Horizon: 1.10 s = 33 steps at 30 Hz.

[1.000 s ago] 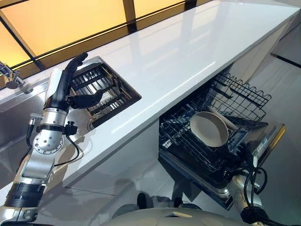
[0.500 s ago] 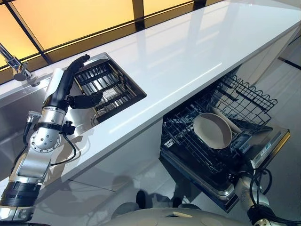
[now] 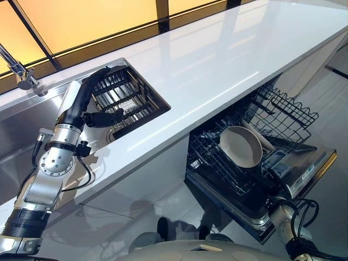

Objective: Pick up plates and place into dishwasher.

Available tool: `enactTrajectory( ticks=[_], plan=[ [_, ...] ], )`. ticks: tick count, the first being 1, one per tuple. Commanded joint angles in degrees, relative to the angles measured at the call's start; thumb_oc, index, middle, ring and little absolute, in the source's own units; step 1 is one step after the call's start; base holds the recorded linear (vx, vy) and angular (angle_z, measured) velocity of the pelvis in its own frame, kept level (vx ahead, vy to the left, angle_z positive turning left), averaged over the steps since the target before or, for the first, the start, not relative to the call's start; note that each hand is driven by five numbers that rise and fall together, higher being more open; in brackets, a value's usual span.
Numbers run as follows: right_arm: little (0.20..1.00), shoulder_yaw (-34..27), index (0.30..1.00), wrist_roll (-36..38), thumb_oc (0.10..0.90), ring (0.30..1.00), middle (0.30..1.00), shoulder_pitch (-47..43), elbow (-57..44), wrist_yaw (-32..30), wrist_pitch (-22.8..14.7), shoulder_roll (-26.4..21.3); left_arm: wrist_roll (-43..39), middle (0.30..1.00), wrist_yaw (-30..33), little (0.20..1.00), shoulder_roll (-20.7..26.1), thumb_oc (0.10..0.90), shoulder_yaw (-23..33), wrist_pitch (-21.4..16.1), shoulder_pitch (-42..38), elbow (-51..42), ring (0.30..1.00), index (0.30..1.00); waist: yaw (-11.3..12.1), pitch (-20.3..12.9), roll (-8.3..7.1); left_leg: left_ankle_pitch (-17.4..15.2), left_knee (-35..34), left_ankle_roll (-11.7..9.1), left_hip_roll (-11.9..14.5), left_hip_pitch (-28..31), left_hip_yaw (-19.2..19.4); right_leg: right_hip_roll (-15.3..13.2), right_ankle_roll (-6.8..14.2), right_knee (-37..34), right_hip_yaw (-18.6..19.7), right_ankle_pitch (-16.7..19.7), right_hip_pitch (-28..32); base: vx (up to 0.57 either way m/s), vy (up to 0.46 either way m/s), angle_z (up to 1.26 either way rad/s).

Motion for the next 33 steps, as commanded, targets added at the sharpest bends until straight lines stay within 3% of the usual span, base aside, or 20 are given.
enactTrajectory(
  ticks=[1, 10, 17, 26, 33],
  plan=[
    [0.900, 5.6, 0.900, 0.0, 0.800, 0.900, 0.900, -15.7, -12.9, 6.3, -7.2, 1.9, -0.3, 0.900, 4.3, 0.900, 0.5, 0.800, -0.7, -3.6, -10.5, -0.3, 0.900, 0.900, 3.6, -0.2, 1.02, -7.7, 0.4, 1.9, -3.6, 4.0, 0.2, 3.0, -0.5, 2.6, -1.1, -2.4, -0.7, 0.13, 0.046, 0.03],
    [0.900, 10.4, 0.900, -5.4, 0.800, 0.900, 0.900, -28.6, -10.7, 0.1, -9.3, 1.3, -1.1, 0.900, 3.7, 0.900, 0.6, 0.800, -4.3, -3.6, -13.3, 0.6, 0.900, 0.900, 6.6, 0.2, 1.21, -7.2, 0.9, 2.3, -4.6, 3.8, -3.3, 2.7, -1.3, 3.7, -1.5, -3.0, -0.4, 0.12, 0.037, 0.11],
    [0.900, 11.8, 0.900, -3.0, 0.800, 0.900, 0.900, -37.6, -5.9, -2.1, -11.0, 0.5, -2.7, 0.900, 3.7, 0.900, 1.3, 0.800, -6.8, -4.7, -15.8, 1.4, 0.900, 0.900, 8.4, 1.1, 1.50, -7.0, 1.5, 2.5, -5.3, 3.1, -5.0, 2.3, -1.7, 4.3, -1.9, -2.8, -0.9, 0.05, 0.015, 0.22],
    [0.900, 12.1, 0.900, -2.1, 0.800, 0.900, 0.900, -40.0, -2.4, -1.6, -12.7, -0.8, -3.7, 0.900, 3.2, 0.900, 2.2, 0.800, -7.8, -4.7, -16.3, 2.0, 0.900, 0.900, 8.8, 1.2, 1.64, -7.2, 1.8, 2.8, -5.9, 3.5, -5.8, 2.2, -1.6, 3.7, -1.6, -2.1, -0.5, 0.04, 0.000, 0.08],
    [0.900, 12.0, 0.900, -2.5, 0.800, 0.900, 0.900, -39.0, -2.5, -1.6, -12.0, -1.5, -4.3, 0.900, 3.7, 0.900, 2.8, 0.800, -7.8, -5.2, -17.0, 2.7, 0.900, 0.900, 7.7, 1.7, 1.79, -6.7, 1.7, 2.8, -5.9, 3.2, -4.9, 2.3, -1.3, 3.5, -0.7, -1.1, -1.2, -0.02, 0.004, -0.01]
  ],
)
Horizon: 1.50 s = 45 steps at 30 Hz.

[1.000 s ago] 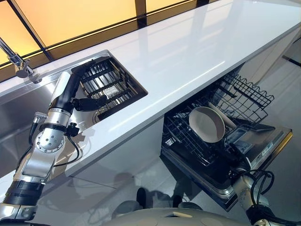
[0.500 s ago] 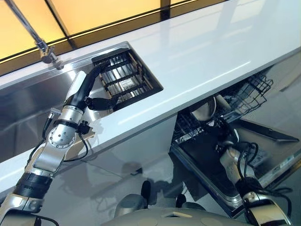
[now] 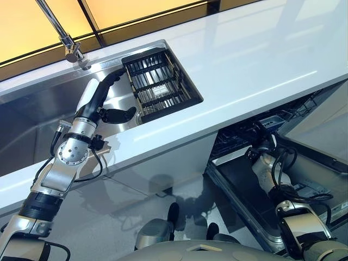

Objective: Pick up plates and place into dishwasher.

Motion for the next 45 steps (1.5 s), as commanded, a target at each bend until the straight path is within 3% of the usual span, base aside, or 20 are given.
enactTrajectory(
  ticks=[1, 10, 16, 23, 30, 37, 45],
  plan=[
    [0.900, 3.4, 0.900, -2.8, 0.800, 0.900, 0.900, -12.9, -11.0, 5.3, -10.4, -0.6, -2.1, 0.900, 3.8, 0.900, 3.2, 0.800, 0.7, -4.8, -8.4, -2.4, 0.900, 0.900, 0.3, -2.4, -1.86, -8.9, 1.3, 3.0, -5.1, 4.2, 1.4, 1.7, -0.3, 3.2, 2.4, -0.4, -2.9, -0.06, 0.011, -0.02],
    [0.900, -2.6, 0.900, -10.7, 0.800, 0.900, 0.900, 0.8, -23.8, -0.5, -12.2, -3.3, 0.2, 0.900, 7.3, 0.900, 2.5, 0.800, 4.8, -3.9, -4.6, -1.9, 0.900, 0.900, -3.6, -2.4, -2.64, -9.7, 0.9, 3.5, -4.5, 5.5, 4.8, 1.8, 0.6, 3.3, 4.8, 0.1, -3.2, -0.06, 0.014, -0.10],
    [0.900, -9.6, 0.900, -16.2, 0.800, 0.900, 0.900, 9.5, -32.3, -2.9, -11.8, -5.3, 0.0, 0.900, 9.3, 0.900, 0.7, 0.800, 9.4, -7.7, -0.4, -1.2, 0.900, 0.900, -6.1, -2.4, -3.78, -11.0, 1.7, 4.0, -4.2, 6.1, 7.1, 1.8, 1.4, 3.3, 7.8, 0.6, -3.5, -0.06, 0.004, -0.21],
    [0.900, -13.4, 0.900, -16.4, 0.800, 0.900, 0.900, 12.0, -32.7, -3.0, -8.4, -8.0, 1.2, 0.900, 8.6, 0.900, 1.6, 0.800, 11.1, -8.3, -0.2, 2.4, 0.900, 0.900, -7.7, -2.7, -5.09, -12.1, 2.4, 4.1, -3.5, 6.7, 9.9, 1.9, 1.8, 5.6, 8.3, -0.5, -4.2, -0.05, -0.021, -0.22],
    [0.900, -19.4, 0.900, -16.9, 0.800, 0.900, 0.900, 15.3, -31.3, -10.7, -8.6, -7.4, 1.6, 0.900, 8.6, 0.900, 2.6, 0.800, 12.6, -8.8, 0.5, 5.3, 0.900, 0.900, -9.5, -2.8, -5.54, -12.9, 3.1, 4.3, -2.9, 7.0, 12.1, 2.3, 2.0, 7.0, 9.5, -0.8, -4.7, -0.04, -0.029, -0.25],
    [0.900, -25.5, 0.900, -8.1, 0.800, 0.900, 0.900, 20.0, -30.1, -9.7, -9.1, -5.3, 1.0, 0.900, 8.5, 0.900, 3.0, 0.800, 14.4, -8.4, 1.8, 6.4, 0.900, 0.900, -11.5, -3.0, -5.39, -12.8, 2.1, 4.1, -2.4, 7.5, 13.3, 3.2, 2.1, 7.3, 10.5, -1.1, -5.3, -0.04, -0.025, -0.21],
    [0.900, -28.1, 0.900, 4.5, 0.800, 0.900, 0.900, 23.5, -23.8, -2.1, -6.8, -3.0, 1.1, 0.900, 8.0, 0.900, 2.7, 0.800, 15.6, -7.9, 2.3, 6.1, 0.900, 0.900, -12.2, -2.4, -5.68, -13.2, 3.5, 4.0, -1.6, 6.3, 14.1, 3.4, 1.6, 9.4, 10.1, -2.6, -6.4, -0.04, -0.050, -0.05]
  ],
)
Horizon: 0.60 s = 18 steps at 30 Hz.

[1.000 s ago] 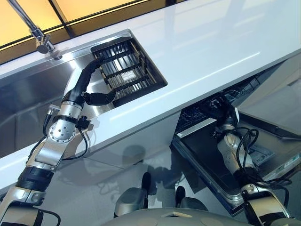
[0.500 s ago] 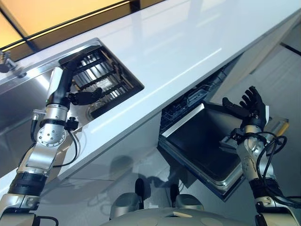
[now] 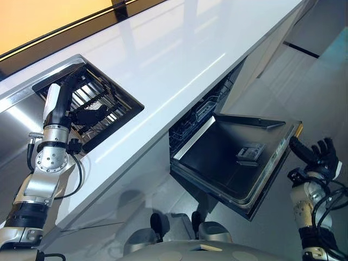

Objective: Pick up plates and place into dishwasher.

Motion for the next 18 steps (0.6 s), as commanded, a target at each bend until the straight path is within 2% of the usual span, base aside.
enactTrajectory(
  ticks=[1, 5, 8, 9, 12, 18],
  plan=[
    [0.900, -2.7, 0.900, 2.9, 0.800, 0.900, 0.900, -2.5, -1.0, 4.0, -3.4, -4.0, 0.9, 0.900, 2.3, 0.900, 2.7, 0.800, 5.7, -5.1, -3.0, -0.5, 0.900, 0.900, 0.2, -4.4, 1.79, -8.6, 3.7, 3.0, -2.6, 0.0, 0.1, 3.9, 0.9, 9.2, -2.6, -3.6, -6.2, -0.02, -0.040, 0.01],
    [0.900, -2.3, 0.900, 9.5, 0.800, 0.900, 0.900, -2.6, 3.1, 7.9, -2.4, -3.5, 1.0, 0.900, 2.7, 0.900, 2.8, 0.800, 5.2, -6.2, -3.9, 0.4, 0.900, 0.900, 0.6, -3.2, 1.74, -8.9, 6.4, 2.8, -2.3, -1.9, -0.2, 3.6, 0.3, 12.4, -3.6, -5.0, -7.6, -0.02, -0.059, 0.05],
    [0.900, -2.3, 0.900, 15.9, 0.800, 0.900, 0.900, -3.3, 5.6, 8.9, -2.4, -3.6, 0.9, 0.900, 3.5, 0.900, 3.1, 0.800, 4.5, -7.0, -5.4, 0.9, 0.900, 0.900, 0.9, -1.5, 1.86, -9.2, 9.9, 2.5, -2.3, -4.7, -0.5, 3.2, -0.3, 15.3, -4.4, -5.9, -9.8, -0.06, -0.038, 0.10],
    [0.900, -2.3, 0.900, 15.9, 0.800, 0.900, 0.900, -3.3, 5.6, 8.9, -2.4, -3.6, 0.9, 0.900, 3.5, 0.900, 3.1, 0.800, 4.5, -7.0, -5.4, 0.9, 0.900, 0.900, 0.9, -1.5, 1.86, -9.2, 9.9, 2.5, -2.3, -4.7, -0.5, 3.2, -0.3, 15.3, -4.4, -5.9, -9.8, -0.07, -0.012, 0.11],
    [0.900, -1.9, 0.900, 21.4, 0.800, 0.900, 0.900, -5.8, 9.2, 10.1, -2.7, -4.6, 0.7, 0.900, 5.3, 0.900, 4.3, 0.800, 3.1, -7.7, -8.6, 1.0, 0.900, 0.900, 1.4, 1.7, 2.03, -9.7, 14.3, 2.2, -2.6, -9.4, -0.7, 2.8, -1.0, 17.6, -5.0, -6.3, -12.8, -0.18, -0.018, 0.14],
    [0.900, 1.6, 0.900, 25.6, 0.800, 0.900, 0.900, -12.5, 14.7, 7.5, -5.1, -6.9, 0.2, 0.900, 10.9, 0.900, 7.5, 0.800, 0.3, -9.2, -16.7, 0.9, 0.900, 0.900, 2.9, 8.8, 2.94, -9.2, 20.4, 1.7, -2.9, -19.2, -1.4, 2.5, -2.7, 22.4, -5.6, -6.6, -20.7, -0.22, 0.009, 0.10]
  ],
)
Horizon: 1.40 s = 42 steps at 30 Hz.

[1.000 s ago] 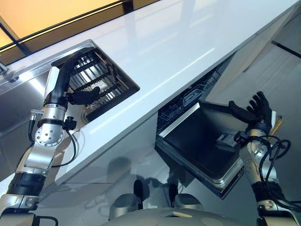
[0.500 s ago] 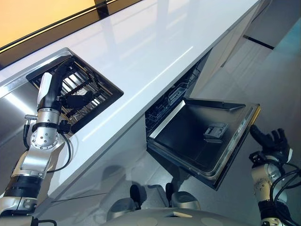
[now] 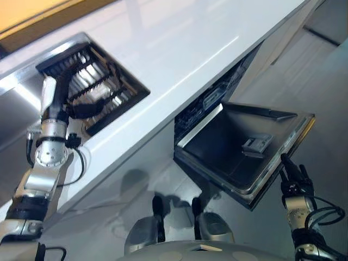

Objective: Pick up plates and place into dishwasher.

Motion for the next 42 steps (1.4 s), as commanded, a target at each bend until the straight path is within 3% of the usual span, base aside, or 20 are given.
enactTrajectory(
  ticks=[1, 3, 8, 12, 19, 24, 27, 29, 31, 35, 38, 42],
  plan=[
    [0.900, 0.2, 0.900, 2.1, 0.800, 0.900, 0.900, -4.1, -1.6, 0.2, -4.0, -5.7, 0.3, 0.900, 6.1, 0.900, 4.8, 0.800, 1.1, -6.6, -8.4, -2.1, 0.900, 0.900, 0.7, 2.9, 0.15, -9.3, 10.6, 2.0, -2.9, -3.0, 1.2, 2.6, -2.6, 11.4, -2.1, -5.1, -5.3, -0.14, 0.043, 0.10],
    [0.900, 1.4, 0.900, 2.6, 0.800, 0.900, 0.900, -5.5, -0.5, -2.3, -6.0, -5.8, 0.5, 0.900, 7.5, 0.900, 5.8, 0.800, 0.6, -6.3, -10.8, -2.5, 0.900, 0.900, 1.1, 4.9, 0.78, -8.6, 11.5, 2.1, -3.2, -5.7, 0.7, 2.6, -3.0, 13.2, -2.2, -5.1, -8.2, -0.12, 0.053, 0.05],
    [0.900, 2.4, 0.900, 3.7, 0.800, 0.900, 0.900, -7.8, 1.6, -6.0, -9.2, -6.6, 0.6, 0.900, 9.7, 0.900, 6.6, 0.800, -0.3, -5.4, -13.8, -3.2, 0.900, 0.900, 1.5, 6.2, 1.63, -7.6, 11.7, 2.2, -3.7, -8.9, 0.2, 2.5, -3.1, 14.8, -2.2, -5.0, -12.2, -0.06, 0.053, 0.03],
    [0.900, 3.3, 0.900, 3.5, 0.800, 0.900, 0.900, -9.7, 2.0, -5.5, -8.7, -7.5, 0.6, 0.900, 11.1, 0.900, 6.7, 0.800, -0.7, -4.6, -15.3, -3.6, 0.900, 0.900, 1.6, 6.2, 2.41, -7.1, 11.3, 2.3, -4.1, -11.2, -0.1, 2.4, -2.9, 15.2, -1.6, -4.8, -15.1, -0.01, 0.061, 0.00],
    [0.900, 4.8, 0.900, 3.2, 0.800, 0.900, 0.900, -10.4, 0.2, 2.3, -7.6, -7.9, 1.0, 0.900, 11.4, 0.900, 7.7, 0.800, -0.2, -4.4, -15.9, -3.4, 0.900, 0.900, 1.6, 6.2, 2.75, -6.6, 10.6, 2.3, -4.1, -12.9, -0.1, 2.5, -2.7, 14.6, -0.7, -4.3, -17.2, 0.02, 0.049, -0.02],
    [0.900, 6.4, 0.900, 3.5, 0.800, 0.900, 0.900, -10.0, -4.1, 15.2, -4.4, -7.2, 1.8, 0.900, 11.1, 0.900, 7.6, 0.800, 0.6, -4.7, -15.9, -3.5, 0.900, 0.900, 1.7, 6.2, 2.43, -6.5, 10.3, 2.3, -4.1, -13.2, 0.1, 2.4, -2.6, 14.2, -0.5, -4.1, -17.5, 0.00, 0.006, -0.01],
    [0.900, 7.7, 0.900, 1.2, 0.800, 0.900, 0.900, -9.5, -5.6, 18.4, -3.5, -6.8, 2.3, 0.900, 10.8, 0.900, 7.5, 0.800, 0.9, -5.0, -16.0, -3.3, 0.900, 0.900, 1.7, 6.2, 2.12, -6.8, 10.5, 2.4, -4.1, -13.1, 0.4, 2.3, -2.5, 14.3, -0.6, -4.1, -17.5, 0.00, 0.002, -0.01],
    [0.900, 8.4, 0.900, -2.1, 0.800, 0.900, 0.900, -9.9, -6.1, 14.3, -4.2, -7.1, 2.4, 0.900, 10.6, 0.900, 7.4, 0.800, 0.8, -5.1, -16.2, -3.0, 0.900, 0.900, 1.8, 6.2, 1.97, -6.9, 11.0, 2.3, -4.0, -13.0, 0.6, 2.1, -2.4, 14.6, -0.7, -4.2, -17.4, 0.00, 0.000, 0.00],
    [0.900, 8.0, 0.900, -4.9, 0.800, 0.900, 0.900, -10.9, -5.6, 3.2, -6.7, -7.8, 2.1, 0.900, 10.3, 0.900, 7.9, 0.800, 0.5, -5.0, -16.7, -2.4, 0.900, 0.900, 1.7, 6.2, 1.91, -7.1, 11.2, 2.3, -3.9, -12.8, 0.6, 2.0, -2.4, 14.6, -0.6, -4.2, -17.1, 0.00, 0.000, 0.00],
    [0.900, 7.6, 0.900, -12.9, 0.800, 0.900, 0.900, -13.4, -6.5, -10.6, -9.7, -8.7, 1.6, 0.900, 11.4, 0.900, 8.1, 0.800, -1.3, -4.6, -17.0, -2.4, 0.900, 0.900, 1.7, 6.2, 2.31, -7.3, 11.1, 2.6, -4.0, -12.2, 0.5, 2.1, -2.3, 14.5, -0.2, -4.0, -16.7, 0.02, 0.032, 0.00],
    [0.900, 7.8, 0.900, -15.4, 0.800, 0.900, 0.900, -14.1, -8.5, -17.3, -9.4, -8.1, 2.2, 0.900, 12.4, 0.900, 7.2, 0.800, -1.2, -4.4, -16.0, -3.3, 0.900, 0.900, 1.6, 6.2, 2.70, -7.3, 11.1, 2.8, -4.1, -12.3, 0.6, 2.1, -2.3, 14.5, 0.3, -3.8, -16.9, 0.01, 0.056, 0.00],
    [0.900, 7.4, 0.900, -17.0, 0.800, 0.900, 0.900, -13.9, -9.9, -23.8, -12.2, -7.3, 2.7, 0.900, 12.9, 0.900, 6.5, 0.800, -0.7, -4.4, -14.7, -3.9, 0.900, 0.900, 1.5, 6.2, 2.98, -7.3, 10.9, 3.0, -4.2, -12.2, 0.8, 2.2, -2.2, 14.0, 0.8, -3.6, -16.9, 0.00, 0.037, -0.01]
  ],
)
